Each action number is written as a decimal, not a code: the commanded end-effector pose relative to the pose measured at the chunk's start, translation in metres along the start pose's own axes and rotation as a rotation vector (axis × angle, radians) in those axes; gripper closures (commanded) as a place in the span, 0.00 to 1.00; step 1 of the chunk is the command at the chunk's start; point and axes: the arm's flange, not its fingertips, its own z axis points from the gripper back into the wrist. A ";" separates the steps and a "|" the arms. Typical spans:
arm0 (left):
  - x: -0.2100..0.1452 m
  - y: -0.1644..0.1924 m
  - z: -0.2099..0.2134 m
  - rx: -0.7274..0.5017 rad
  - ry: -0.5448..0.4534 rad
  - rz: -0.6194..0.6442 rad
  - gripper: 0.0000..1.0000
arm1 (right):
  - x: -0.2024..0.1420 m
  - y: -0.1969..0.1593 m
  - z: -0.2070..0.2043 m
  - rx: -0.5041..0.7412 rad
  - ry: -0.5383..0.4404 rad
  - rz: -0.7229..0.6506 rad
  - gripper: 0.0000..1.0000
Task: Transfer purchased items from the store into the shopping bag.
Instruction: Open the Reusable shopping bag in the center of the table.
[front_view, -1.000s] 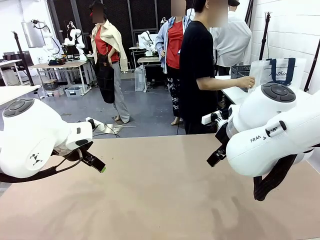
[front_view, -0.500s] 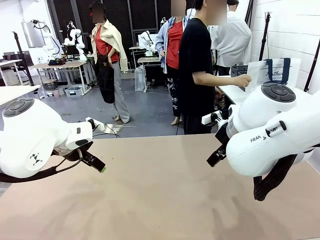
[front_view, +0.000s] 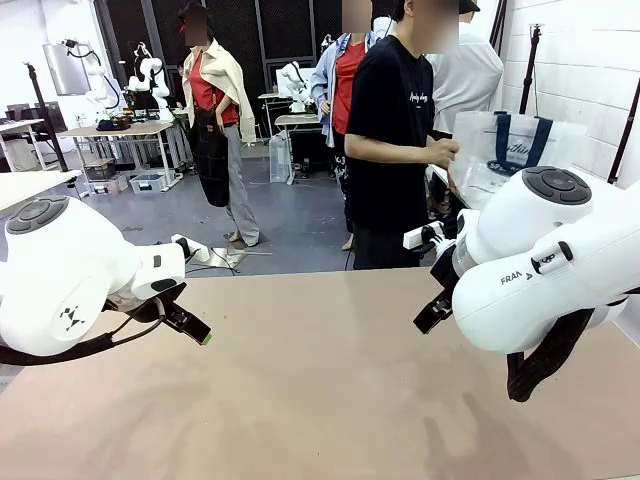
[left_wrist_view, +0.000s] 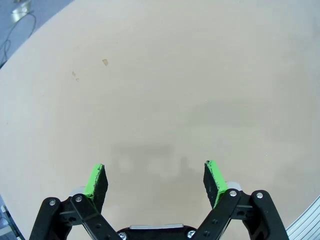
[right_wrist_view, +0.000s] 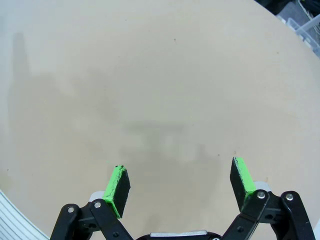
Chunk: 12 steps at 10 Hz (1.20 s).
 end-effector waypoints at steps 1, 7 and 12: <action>0.000 0.001 0.000 0.000 0.000 0.003 0.00 | 0.000 0.000 0.000 0.000 0.000 0.000 0.00; 0.000 0.001 0.000 0.000 0.000 0.003 0.00 | 0.000 0.000 0.000 0.000 0.000 0.000 0.00; 0.000 0.001 0.000 0.000 0.000 0.003 0.00 | 0.000 0.000 0.000 0.000 0.000 0.000 0.00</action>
